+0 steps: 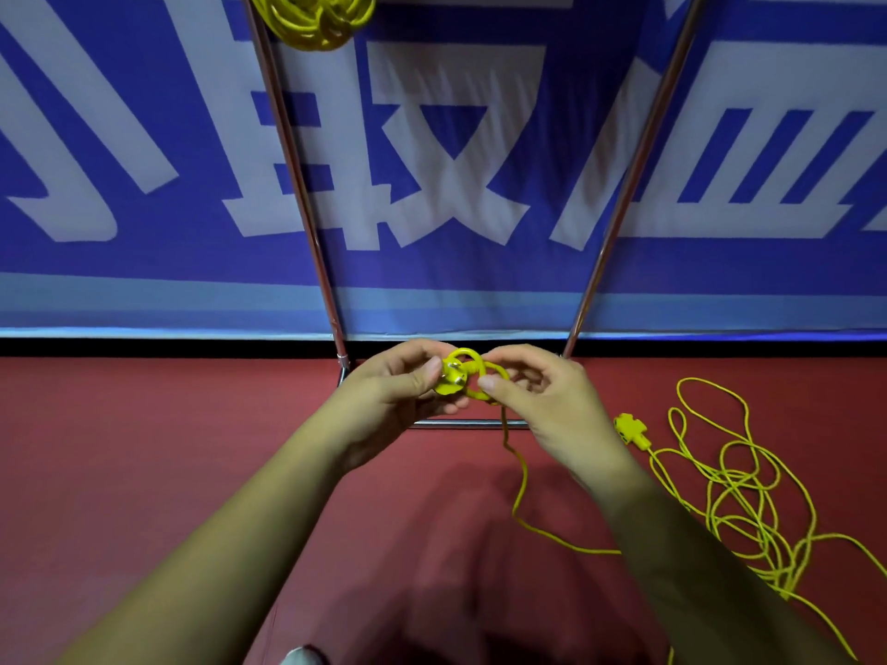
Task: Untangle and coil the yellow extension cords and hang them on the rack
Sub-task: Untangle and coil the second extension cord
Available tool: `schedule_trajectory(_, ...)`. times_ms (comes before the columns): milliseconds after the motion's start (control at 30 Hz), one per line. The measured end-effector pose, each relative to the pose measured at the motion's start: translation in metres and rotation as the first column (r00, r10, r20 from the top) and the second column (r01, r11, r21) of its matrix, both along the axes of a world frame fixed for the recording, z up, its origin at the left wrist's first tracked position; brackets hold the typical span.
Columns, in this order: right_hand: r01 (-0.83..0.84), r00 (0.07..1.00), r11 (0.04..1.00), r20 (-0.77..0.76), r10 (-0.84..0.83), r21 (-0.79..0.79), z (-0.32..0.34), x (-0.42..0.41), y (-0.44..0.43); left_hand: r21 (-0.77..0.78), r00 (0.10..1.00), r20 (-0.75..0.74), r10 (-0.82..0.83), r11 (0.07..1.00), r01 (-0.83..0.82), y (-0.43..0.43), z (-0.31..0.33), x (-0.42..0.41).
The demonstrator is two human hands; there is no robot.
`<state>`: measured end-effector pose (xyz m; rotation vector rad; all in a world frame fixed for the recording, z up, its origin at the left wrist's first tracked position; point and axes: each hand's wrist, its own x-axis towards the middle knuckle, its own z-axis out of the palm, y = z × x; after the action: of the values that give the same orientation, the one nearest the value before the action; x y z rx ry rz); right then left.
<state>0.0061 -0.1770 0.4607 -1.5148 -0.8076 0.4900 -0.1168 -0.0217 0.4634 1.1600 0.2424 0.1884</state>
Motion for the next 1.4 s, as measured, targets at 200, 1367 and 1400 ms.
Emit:
schedule_trajectory(200, -0.113, 0.993, 0.993, -0.037, 0.114, 0.046, 0.002, -0.002, -0.010, 0.069, 0.995, 0.031, -0.097, 0.993, 0.095, -0.003, 0.002, -0.003)
schedule_trajectory(1367, 0.237, 0.927, 0.952, -0.249, -0.282, -0.194, -0.004, 0.014, -0.007, 0.870, 0.972, 0.178, 0.156, 0.435, -0.229, -0.013, -0.002, 0.001)
schedule_trajectory(1400, 0.192, 0.940, 0.962, -0.247, -0.237, -0.191, -0.004, 0.016, -0.009, 0.786, 0.969, 0.123, 0.213, 0.575, -0.226, -0.011, -0.001, 0.001)
